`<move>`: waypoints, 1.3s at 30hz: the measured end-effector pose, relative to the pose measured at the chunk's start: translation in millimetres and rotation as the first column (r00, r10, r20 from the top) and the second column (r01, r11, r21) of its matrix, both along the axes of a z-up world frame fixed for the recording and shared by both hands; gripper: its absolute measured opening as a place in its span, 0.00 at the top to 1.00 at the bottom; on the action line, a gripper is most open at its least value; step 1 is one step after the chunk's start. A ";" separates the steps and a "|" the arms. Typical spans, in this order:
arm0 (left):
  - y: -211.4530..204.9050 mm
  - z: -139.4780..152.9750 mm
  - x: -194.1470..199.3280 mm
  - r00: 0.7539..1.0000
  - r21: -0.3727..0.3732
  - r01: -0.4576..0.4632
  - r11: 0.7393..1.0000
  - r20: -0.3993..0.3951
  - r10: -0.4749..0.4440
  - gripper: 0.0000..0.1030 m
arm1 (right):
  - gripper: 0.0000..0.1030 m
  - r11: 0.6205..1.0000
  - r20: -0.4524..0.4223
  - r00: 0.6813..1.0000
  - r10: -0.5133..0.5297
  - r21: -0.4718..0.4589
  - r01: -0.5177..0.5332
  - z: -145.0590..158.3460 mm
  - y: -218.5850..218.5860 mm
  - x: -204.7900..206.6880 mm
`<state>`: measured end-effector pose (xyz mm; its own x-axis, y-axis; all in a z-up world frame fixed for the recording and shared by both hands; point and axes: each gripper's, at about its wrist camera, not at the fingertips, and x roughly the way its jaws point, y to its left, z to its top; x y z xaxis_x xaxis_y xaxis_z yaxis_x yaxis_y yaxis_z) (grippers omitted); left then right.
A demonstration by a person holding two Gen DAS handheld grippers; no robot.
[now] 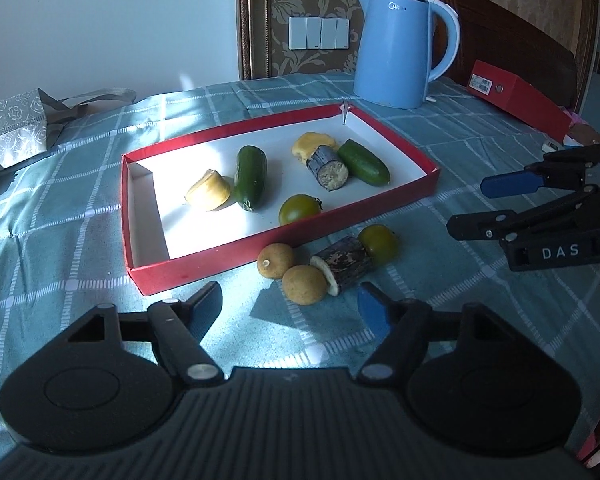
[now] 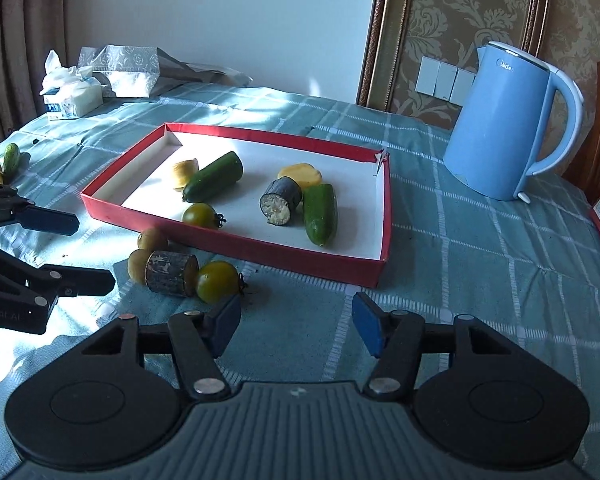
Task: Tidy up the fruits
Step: 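Move the left gripper to the dark eggplant slice and close on it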
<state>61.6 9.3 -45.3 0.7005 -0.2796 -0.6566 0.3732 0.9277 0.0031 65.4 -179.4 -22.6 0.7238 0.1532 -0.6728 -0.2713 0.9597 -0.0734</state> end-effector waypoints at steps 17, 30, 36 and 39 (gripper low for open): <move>-63.1 -16.2 22.7 0.945 0.228 0.312 0.922 0.031 -0.327 0.37 | 0.41 0.980 -0.053 0.978 -0.200 0.007 0.201 -13.1 -60.6 -25.5; -57.2 -25.6 51.8 0.934 0.205 0.356 0.912 -0.055 -0.353 0.61 | 0.41 0.974 -0.059 0.973 -0.223 0.034 0.226 -15.1 -70.9 -28.8; -60.9 -25.3 45.1 0.931 0.236 0.363 0.901 -0.042 -0.364 0.61 | 0.41 0.970 -0.057 0.970 -0.234 0.046 0.237 -14.7 -75.3 -24.4; -63.2 -25.9 41.0 0.936 0.242 0.346 0.907 -0.023 -0.351 0.61 | 0.41 0.970 -0.055 0.970 -0.235 0.048 0.238 -14.5 -76.1 -22.1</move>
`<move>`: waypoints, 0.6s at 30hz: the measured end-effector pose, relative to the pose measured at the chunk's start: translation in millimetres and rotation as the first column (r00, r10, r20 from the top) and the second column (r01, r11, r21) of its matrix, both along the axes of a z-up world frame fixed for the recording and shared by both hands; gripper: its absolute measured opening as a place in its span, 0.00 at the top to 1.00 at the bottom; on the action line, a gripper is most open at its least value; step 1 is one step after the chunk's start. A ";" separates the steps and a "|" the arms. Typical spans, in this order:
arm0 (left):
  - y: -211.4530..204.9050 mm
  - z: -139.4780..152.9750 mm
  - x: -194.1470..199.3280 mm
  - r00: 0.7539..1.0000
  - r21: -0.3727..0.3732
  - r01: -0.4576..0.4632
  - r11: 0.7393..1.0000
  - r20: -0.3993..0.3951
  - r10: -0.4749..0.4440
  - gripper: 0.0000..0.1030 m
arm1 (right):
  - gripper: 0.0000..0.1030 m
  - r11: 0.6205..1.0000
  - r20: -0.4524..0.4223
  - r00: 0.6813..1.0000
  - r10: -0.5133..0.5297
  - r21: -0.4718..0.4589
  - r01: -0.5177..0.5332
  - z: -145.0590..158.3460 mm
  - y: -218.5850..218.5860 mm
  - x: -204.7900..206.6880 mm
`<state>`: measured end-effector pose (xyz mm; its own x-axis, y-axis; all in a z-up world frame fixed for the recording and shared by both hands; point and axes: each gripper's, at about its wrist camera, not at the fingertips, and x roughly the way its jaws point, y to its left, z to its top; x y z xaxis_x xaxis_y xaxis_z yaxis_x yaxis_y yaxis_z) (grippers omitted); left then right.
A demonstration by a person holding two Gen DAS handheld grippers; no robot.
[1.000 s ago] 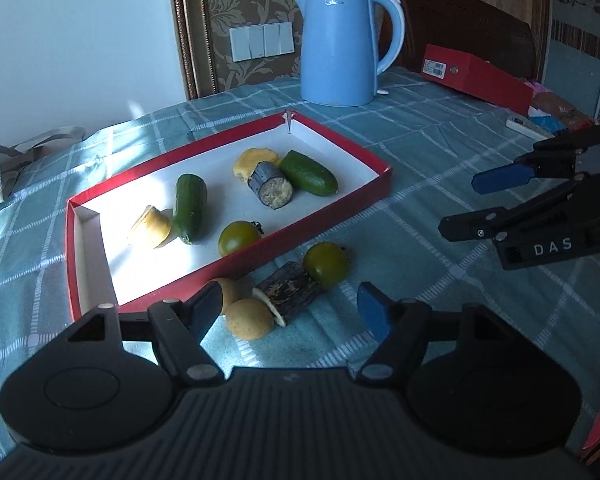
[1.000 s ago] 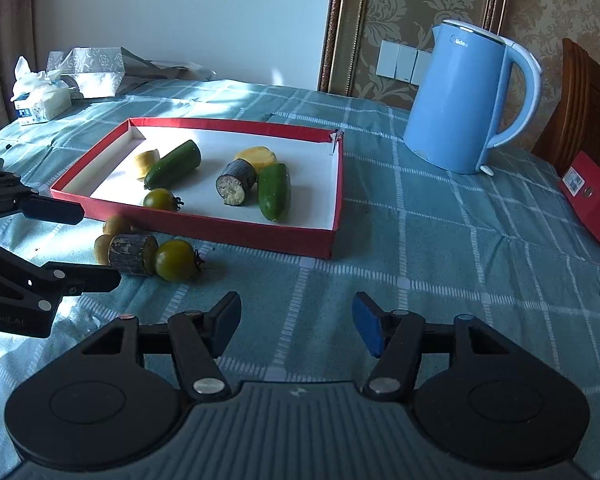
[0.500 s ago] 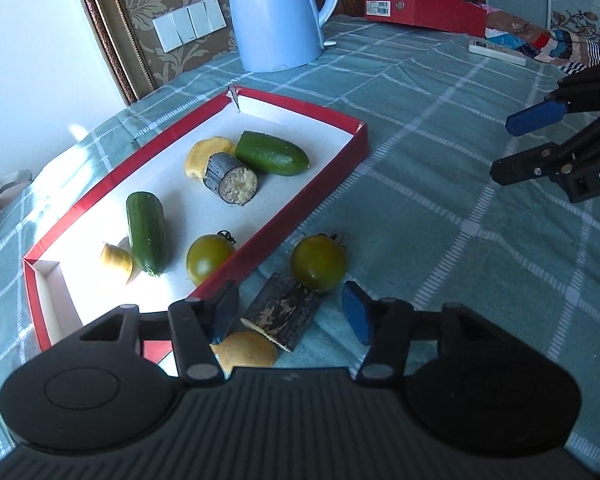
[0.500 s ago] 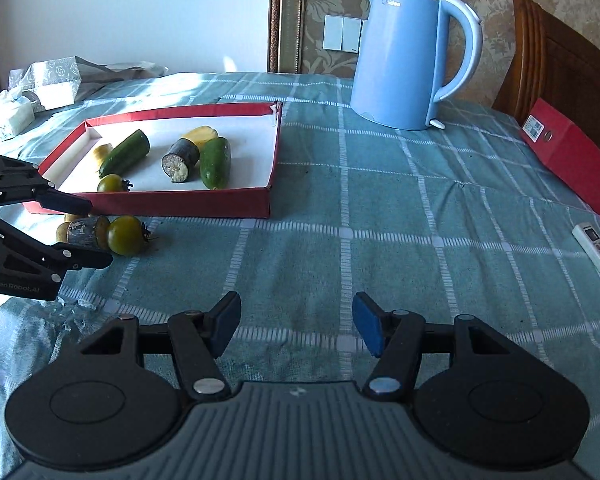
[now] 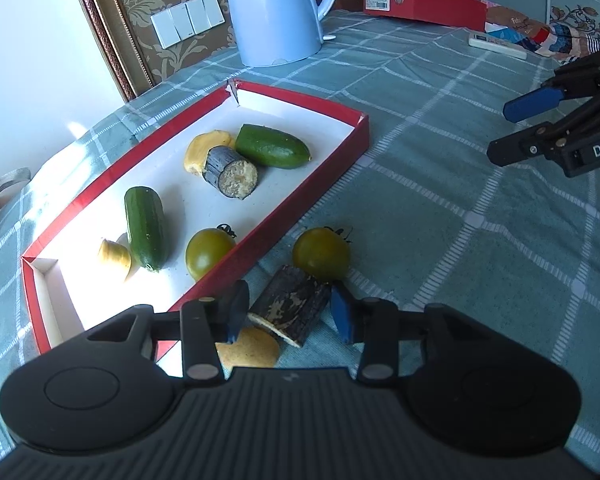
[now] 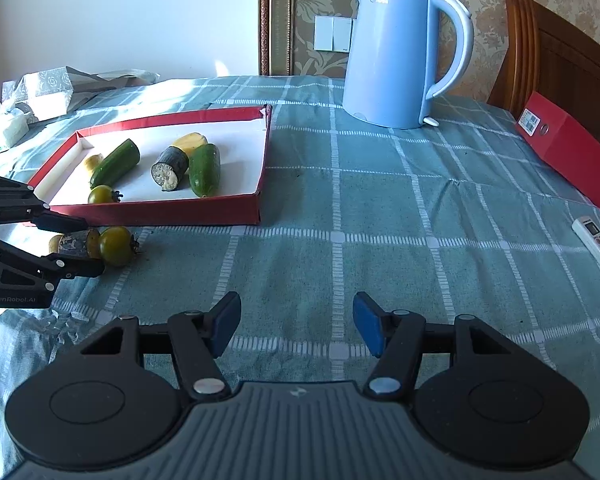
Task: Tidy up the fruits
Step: 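Move the left gripper to the dark eggplant slice and close on it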
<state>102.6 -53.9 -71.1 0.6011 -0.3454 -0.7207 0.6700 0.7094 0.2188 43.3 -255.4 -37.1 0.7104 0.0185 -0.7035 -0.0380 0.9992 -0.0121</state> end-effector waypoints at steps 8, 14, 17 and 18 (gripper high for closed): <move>2.2 4.0 -6.0 0.998 -0.038 -0.065 0.997 0.018 0.066 0.61 | 0.41 1.000 -0.003 1.000 0.014 0.001 -0.014 -1.4 2.7 0.5; 16.5 18.0 -13.9 0.992 -0.108 -0.121 0.987 0.021 0.124 0.61 | 0.41 0.999 0.000 0.999 0.049 0.010 -0.049 0.3 10.1 3.1; 28.4 29.0 -21.3 0.987 -0.149 -0.154 0.977 0.024 0.159 0.61 | 0.41 0.994 -0.002 0.994 0.107 0.019 -0.106 0.8 19.5 6.0; 31.5 31.3 -23.3 0.985 -0.156 -0.164 0.974 0.025 0.170 0.61 | 0.41 0.991 0.000 0.991 0.132 0.013 -0.132 1.2 25.4 7.6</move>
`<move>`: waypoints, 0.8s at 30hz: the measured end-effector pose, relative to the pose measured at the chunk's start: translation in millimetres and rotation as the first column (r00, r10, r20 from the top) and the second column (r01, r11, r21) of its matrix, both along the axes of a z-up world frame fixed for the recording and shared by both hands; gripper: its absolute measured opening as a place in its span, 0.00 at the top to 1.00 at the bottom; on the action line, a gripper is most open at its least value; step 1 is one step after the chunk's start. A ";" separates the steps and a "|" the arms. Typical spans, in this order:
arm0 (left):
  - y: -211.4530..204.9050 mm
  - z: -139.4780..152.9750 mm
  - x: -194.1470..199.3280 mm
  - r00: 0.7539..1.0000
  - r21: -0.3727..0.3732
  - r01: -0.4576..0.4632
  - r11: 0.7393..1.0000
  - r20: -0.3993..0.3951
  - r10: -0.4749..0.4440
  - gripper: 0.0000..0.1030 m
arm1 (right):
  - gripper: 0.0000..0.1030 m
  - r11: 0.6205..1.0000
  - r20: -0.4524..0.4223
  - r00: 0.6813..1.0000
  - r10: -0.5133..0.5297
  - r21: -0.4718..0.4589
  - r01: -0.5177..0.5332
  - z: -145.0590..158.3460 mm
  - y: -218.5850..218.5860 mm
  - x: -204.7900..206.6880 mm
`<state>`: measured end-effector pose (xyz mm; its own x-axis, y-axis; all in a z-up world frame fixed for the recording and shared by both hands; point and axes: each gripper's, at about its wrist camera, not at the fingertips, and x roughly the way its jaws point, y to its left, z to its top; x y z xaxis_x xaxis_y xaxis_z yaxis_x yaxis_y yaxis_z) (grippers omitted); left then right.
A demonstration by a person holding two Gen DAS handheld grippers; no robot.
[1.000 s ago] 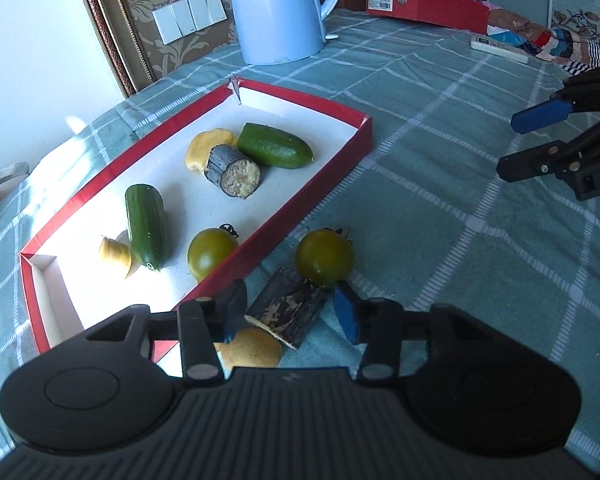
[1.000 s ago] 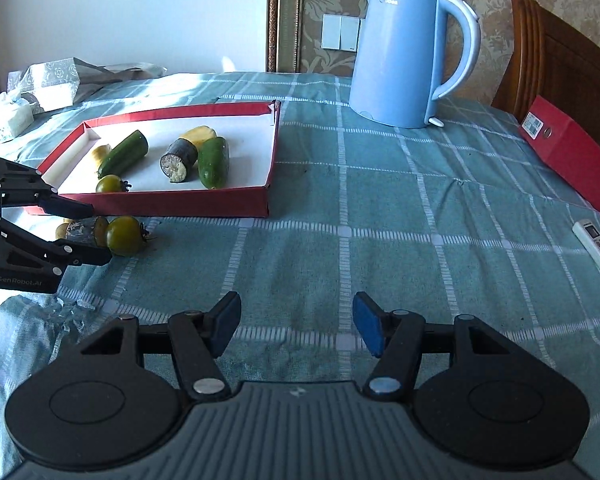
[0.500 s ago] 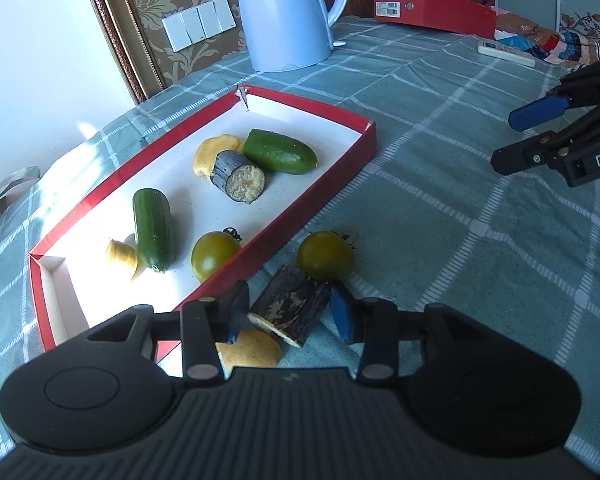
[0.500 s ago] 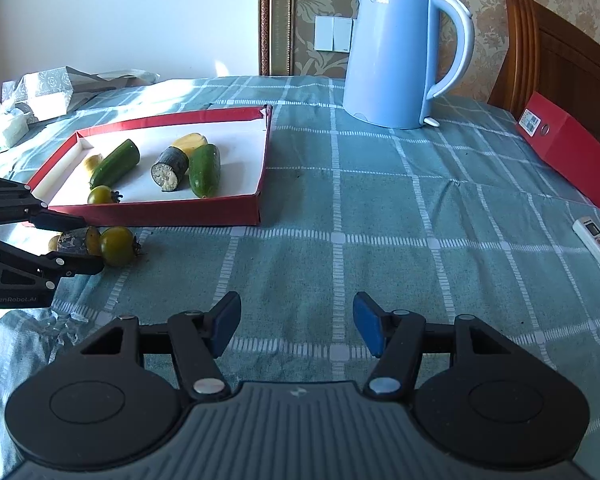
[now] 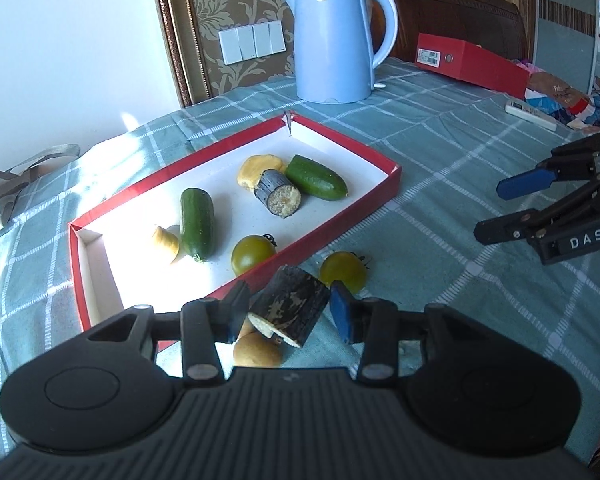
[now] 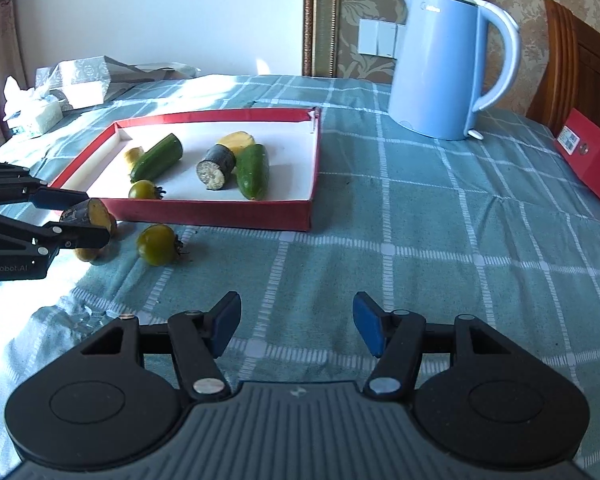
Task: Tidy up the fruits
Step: 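Move the left gripper to the dark eggplant slice and close on it, then lift the eggplant slice with the left gripper while the right gripper grasps a green tomato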
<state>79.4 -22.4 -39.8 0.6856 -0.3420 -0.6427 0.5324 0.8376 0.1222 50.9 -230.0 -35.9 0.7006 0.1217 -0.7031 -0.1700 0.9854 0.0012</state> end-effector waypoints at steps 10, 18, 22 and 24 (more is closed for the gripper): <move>51.2 12.4 -27.9 0.984 -0.080 -0.175 0.981 -0.033 0.173 0.61 | 0.41 0.981 0.013 0.981 0.194 0.006 -0.194 0.7 59.1 26.8; 84.2 11.8 -42.9 0.958 -0.106 -0.285 0.953 -0.061 0.280 0.61 | 0.41 0.959 0.011 0.959 0.282 -0.024 -0.281 -9.7 93.7 48.7; 91.9 13.7 -47.3 0.952 -0.121 -0.306 0.944 -0.063 0.300 0.61 | 0.48 0.955 -0.006 0.955 0.296 -0.031 -0.296 -16.6 101.6 55.5; 94.3 14.3 -48.4 0.951 -0.123 -0.310 0.943 -0.062 0.304 0.61 | 0.49 0.952 -0.010 0.953 0.303 -0.042 -0.303 -19.3 103.9 55.8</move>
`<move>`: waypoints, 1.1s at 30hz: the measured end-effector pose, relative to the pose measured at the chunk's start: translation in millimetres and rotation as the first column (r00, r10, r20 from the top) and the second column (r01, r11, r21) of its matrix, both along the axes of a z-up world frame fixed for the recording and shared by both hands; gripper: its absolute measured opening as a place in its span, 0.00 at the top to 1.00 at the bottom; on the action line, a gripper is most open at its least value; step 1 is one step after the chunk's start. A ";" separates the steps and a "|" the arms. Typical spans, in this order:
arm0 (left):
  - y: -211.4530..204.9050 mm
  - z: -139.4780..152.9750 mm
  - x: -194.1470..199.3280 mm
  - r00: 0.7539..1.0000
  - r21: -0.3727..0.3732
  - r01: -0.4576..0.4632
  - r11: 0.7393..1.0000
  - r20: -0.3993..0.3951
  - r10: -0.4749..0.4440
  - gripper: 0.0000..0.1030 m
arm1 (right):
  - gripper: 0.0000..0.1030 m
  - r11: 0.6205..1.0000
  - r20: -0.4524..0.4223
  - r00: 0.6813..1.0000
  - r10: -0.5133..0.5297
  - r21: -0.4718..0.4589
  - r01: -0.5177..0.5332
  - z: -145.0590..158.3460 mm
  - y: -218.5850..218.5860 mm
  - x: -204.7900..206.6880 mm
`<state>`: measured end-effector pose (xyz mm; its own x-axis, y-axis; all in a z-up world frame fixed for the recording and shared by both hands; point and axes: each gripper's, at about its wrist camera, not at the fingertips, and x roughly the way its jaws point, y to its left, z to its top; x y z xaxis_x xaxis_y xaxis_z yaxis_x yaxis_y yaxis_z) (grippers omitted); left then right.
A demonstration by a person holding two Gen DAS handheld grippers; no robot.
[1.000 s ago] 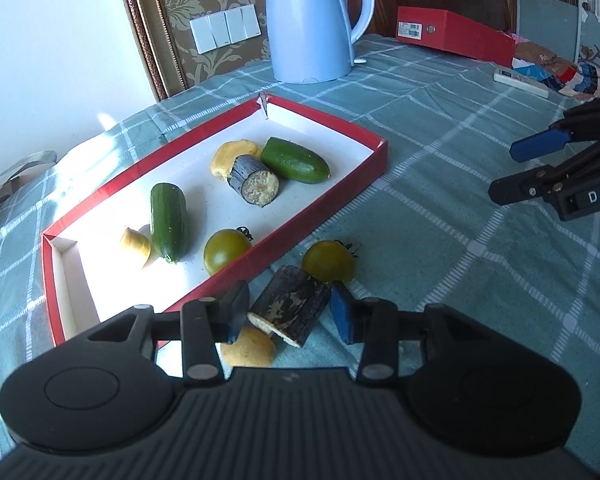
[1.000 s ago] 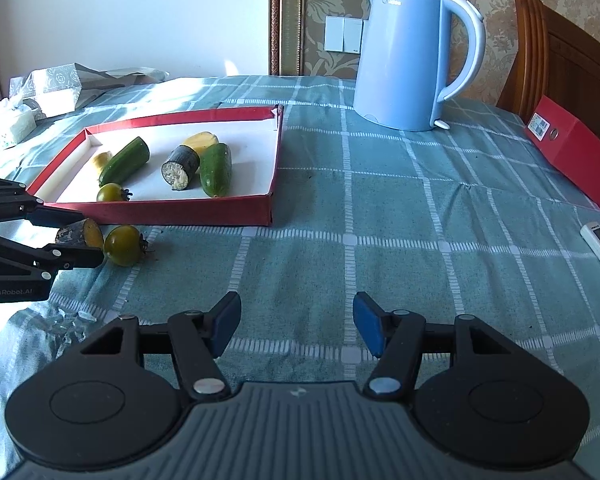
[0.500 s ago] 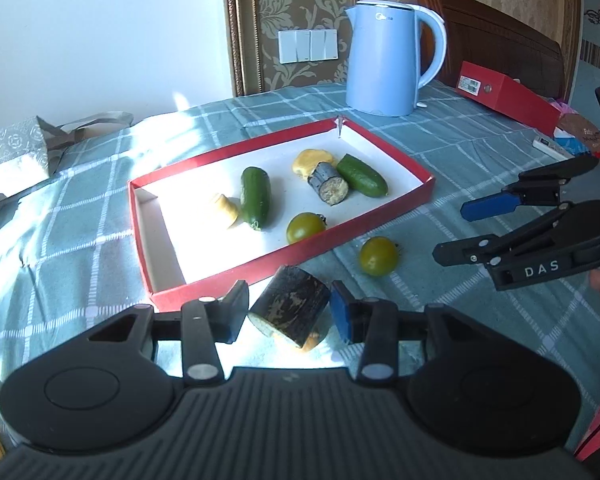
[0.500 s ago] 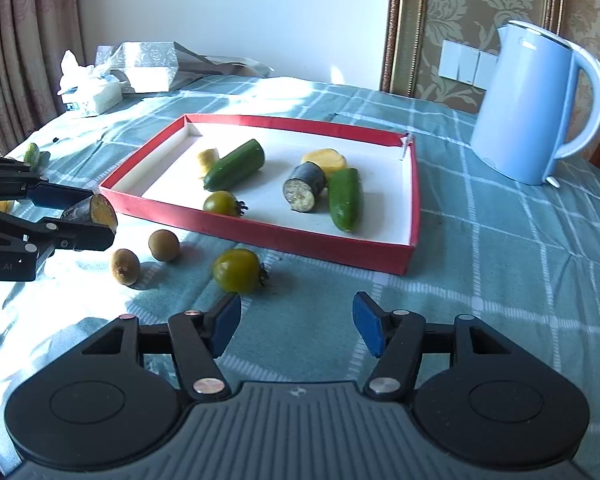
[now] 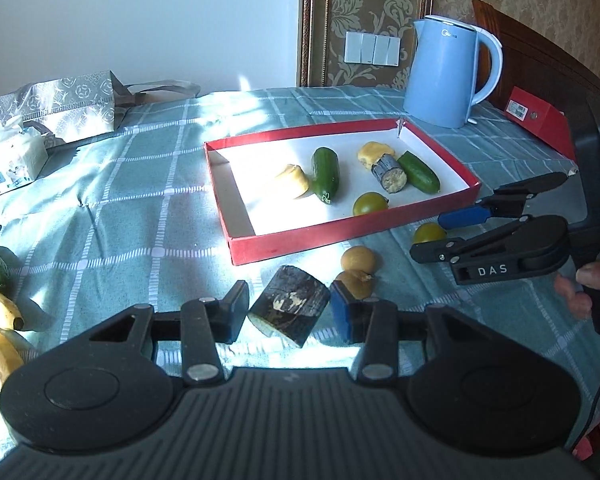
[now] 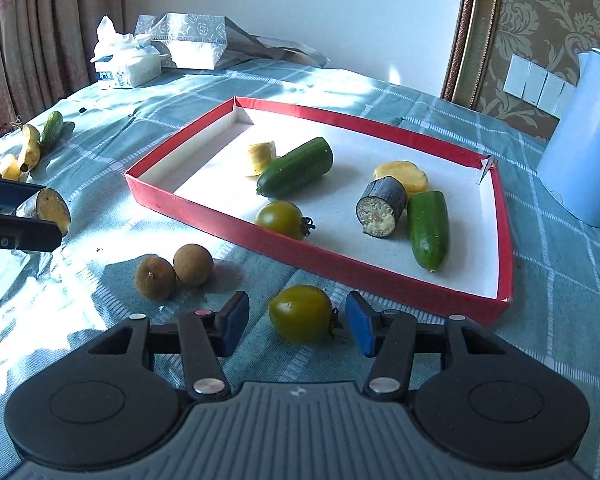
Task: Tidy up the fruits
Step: 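Lift the eggplant slice with the left gripper while the right gripper grasps a green tomato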
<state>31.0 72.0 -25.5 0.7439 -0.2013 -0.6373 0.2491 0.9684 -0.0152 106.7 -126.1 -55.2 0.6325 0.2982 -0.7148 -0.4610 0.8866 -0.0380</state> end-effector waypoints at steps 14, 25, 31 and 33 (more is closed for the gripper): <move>3.5 7.5 5.2 1.000 -0.046 -0.004 0.999 0.007 0.005 0.61 | 0.67 0.999 0.005 0.999 -0.037 -0.015 0.037 -3.8 -1.2 -6.8; -14.0 20.7 58.9 0.998 -0.062 0.046 0.997 0.043 -0.043 0.61 | 0.67 0.984 0.023 0.985 -0.173 0.042 0.172 25.3 -53.0 -44.6; -27.7 5.8 109.4 0.999 -0.008 0.019 1.000 0.037 -0.018 0.61 | 0.67 0.968 0.025 0.968 -0.249 0.051 0.247 30.3 -73.6 -57.2; -32.0 -1.6 121.0 0.999 0.009 0.030 1.000 0.029 -0.030 0.61 | 0.67 0.963 0.023 0.963 -0.267 0.052 0.266 30.9 -78.4 -59.9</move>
